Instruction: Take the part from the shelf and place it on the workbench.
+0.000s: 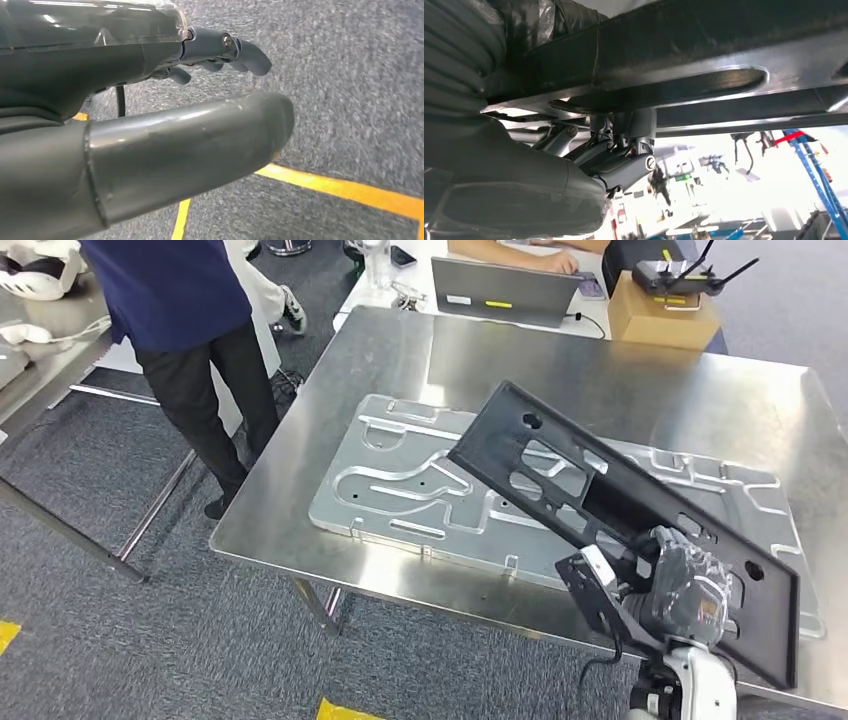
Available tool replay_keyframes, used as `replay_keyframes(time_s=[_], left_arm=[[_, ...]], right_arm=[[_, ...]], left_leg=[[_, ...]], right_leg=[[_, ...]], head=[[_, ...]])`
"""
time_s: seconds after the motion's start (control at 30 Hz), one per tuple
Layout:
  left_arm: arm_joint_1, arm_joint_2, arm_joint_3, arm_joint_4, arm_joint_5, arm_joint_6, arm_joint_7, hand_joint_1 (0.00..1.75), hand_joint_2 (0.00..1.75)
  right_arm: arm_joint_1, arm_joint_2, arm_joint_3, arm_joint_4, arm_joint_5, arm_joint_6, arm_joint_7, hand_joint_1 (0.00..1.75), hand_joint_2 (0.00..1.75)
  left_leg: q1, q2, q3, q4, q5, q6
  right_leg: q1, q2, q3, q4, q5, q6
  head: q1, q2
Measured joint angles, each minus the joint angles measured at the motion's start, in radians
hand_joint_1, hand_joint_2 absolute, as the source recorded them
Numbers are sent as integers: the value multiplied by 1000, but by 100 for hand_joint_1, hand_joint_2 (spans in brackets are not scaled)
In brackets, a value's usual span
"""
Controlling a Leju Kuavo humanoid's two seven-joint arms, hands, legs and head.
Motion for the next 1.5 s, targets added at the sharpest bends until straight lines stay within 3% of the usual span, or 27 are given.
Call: replay_keyframes(time_s=[0.07, 0.17, 0.2, 0.23, 0.27, 0.33, 0.4, 0.5, 0.57, 0.67, 0.7, 0.73, 0.77, 0.83, 0.9, 0.97, 1.07, 1.13, 1.2, 1.23, 1.27, 1.3, 1.37, 1.4, 1.43, 1.5], left_arm=[[-1, 4, -5, 7, 0, 1, 0, 0, 0], [-1, 10, -8, 14, 0, 2, 0, 0, 0], [0, 12, -9, 16, 0, 2, 1, 0, 0], [1, 13, -9, 18, 0, 2, 1, 0, 0], [2, 14, -9, 19, 0, 2, 1, 0, 0], [2, 17, -9, 22, 0, 2, 1, 0, 0], [1, 21, -9, 24, 0, 3, 1, 0, 0], [1, 25, -10, 25, 0, 3, 1, 0, 0], [1, 27, -11, 29, 0, 3, 0, 0, 0], [-3, 27, -18, 35, 0, 4, -2, 0, 0], [-4, 28, -22, 38, 0, 4, -2, 0, 0], [-5, 29, -26, 41, 0, 5, -2, 0, 0], [-7, 30, -31, 44, 0, 6, -2, 0, 0], [-9, 31, -38, 50, 0, 9, -1, 0, 0], [-11, 35, -44, 56, 0, 13, 0, 0, 0], [-12, 38, -55, 61, 0, 15, 0, 0, 0], [-15, 43, -70, 72, 0, 17, 0, 0, 0], [-17, 48, -80, 77, 2, 20, 0, 0, 0], [-18, 53, -86, 82, 5, 22, 0, 0, 0], [-18, 54, -86, 84, 7, 23, 0, 0, 0], [-17, 54, -86, 86, 9, 23, 1, 0, 0], [-16, 56, -86, 87, 10, 24, 2, 0, 0], [-14, 59, -87, 89, 13, 25, 4, 0, 0], [-14, 61, -87, 90, 14, 25, 5, 0, 0], [-13, 63, -87, 90, 15, 25, 6, 0, 0], [-13, 64, -88, 90, 16, 25, 6, 0, 0]], right_arm=[[-22, 0, -8, 19, 2, 2, -3, 175, 175], [-39, 0, -14, 40, 5, 3, -5, 175, 175], [-41, 0, -15, 46, 6, 3, -5, 175, 175], [-42, 0, -16, 52, 7, 4, -5, 175, 175], [-44, 0, -17, 56, 8, 4, -5, 175, 175], [-46, 0, -19, 64, 9, 4, -5, 175, 175], [-51, 0, -19, 69, 10, 4, -5, 175, 175], [-56, 0, -21, 75, 12, 6, -6, 175, 175], [-70, -1, -22, 84, 17, 20, -9, 175, 175], [-120, -1, -20, 132, 28, 58, -14, 175, 175], [-138, -1, -16, 157, 31, 69, -14, 175, 175], [-156, -1, -11, 184, 34, 78, -14, 175, 175], [-175, -1, -5, 211, 36, 84, -14, 175, 175], [-215, -1, 7, 258, 38, 91, -16, 175, 175], [-258, -1, 18, 300, 38, 98, -22, 175, 175], [-300, -1, 36, 346, 34, 105, -39, 175, 175], [-358, 6, 75, 415, 29, 109, -60, 175, 175], [-390, 17, 105, 450, 24, 107, -63, 175, 175], [-412, 23, 130, 479, 15, 103, -58, 175, 175], [-419, 23, 137, 491, 11, 102, -55, 175, 175], [-423, 23, 141, 500, 7, 101, -51, 175, 175], [-427, 21, 141, 507, 4, 100, -47, 175, 175], [-435, 11, 141, 516, 0, 99, -42, 175, 175], [-440, 4, 141, 521, 0, 99, -42, 175, 175], [-444, -1, 141, 526, 2, 101, -44, 175, 175], [-448, -11, 141, 537, 8, 108, -50, 175, 175]], left_leg=[[3, 0, -19, 47, -30, -9], [4, 0, -115, 239, -116, -18], [3, 0, -142, 285, -125, -18], [3, 0, -154, 297, -114, -15], [2, 0, -145, 266, -82, -11], [-4, 0, -91, 133, -2, 6], [-11, 0, -49, 35, 34, 22], [-14, 0, -42, 8, 36, 29], [-7, 2, -35, -8, 43, 37], [-5, 5, -31, -15, 47, 43], [-4, 6, -31, -14, 46, 43], [-4, 5, -31, -13, 46, 43], [-4, 5, -31, -11, 45, 42], [-3, 3, -31, -4, 40, 37], [-5, 1, -37, 7, 36, 27], [-7, 0, -43, 10, 35, 15], [-3, 0, -50, 26, 22, -1], [0, -1, -89, 113, -29, -10], [0, 0, -154, 246, -84, -15], [0, 0, -176, 287, -91, -16], [0, 0, -181, 291, -79, -15], [0, 0, -168, 256, -49, -12], [-1, -1, -107, 121, 24, -2], [-3, -1, -82, 64, 43, 2], [-5, -2, -66, 28, 52, 7], [-8, -2, -62, 14, 47, 12]], right_leg=[[-3, -2, 5, -4, 0, -12], [0, -6, 10, -5, -4, -24], [3, -7, 11, -4, -6, -26], [5, -7, 14, -4, -9, -28], [8, -6, 18, -3, -11, -29], [12, -5, 27, -3, -18, -28], [14, -4, 28, -1, -21, -22], [12, -3, 24, -3, -21, -8], [12, -3, 15, 23, -42, 3], [6, -3, -64, 189, -127, 15], [3, -3, -92, 243, -143, 19], [0, -3, -106, 266, -140, 22], [-4, -4, -101, 251, -118, 24], [-9, -4, -45, 129, -46, 25], [-6, -3, 2, 26, -10, 20], [1, -1, 7, 7, -11, 11], [-2, 0, 6, -1, -3, -9], [-4, -3, 8, -6, 0, -19], [-2, -4, 8, -6, -1, -24], [-1, -5, 9, -6, -2, -25], [1, -6, 10, -5, -3, -25], [2, -6, 13, -5, -5, -25], [3, -6, 17, -4, -9, -22], [5, -4, 16, -3, -10, -19], [6, -3, 14, -2, -11, -15], [10, -2, 10, -3, -8, -6]], head=[[0, 0], [0, 0], [0, 0], [0, 0], [0, 0], [0, 0], [0, 0], [-1, 0], [0, 0], [0, 0], [0, 0], [0, 0], [0, 0], [0, 0], [0, 0], [0, 0], [0, 0], [0, 0], [-1, 0], [-1, 0], [-1, 0], [-1, 0], [0, 0], [0, 0], [0, 0], [0, 0]])
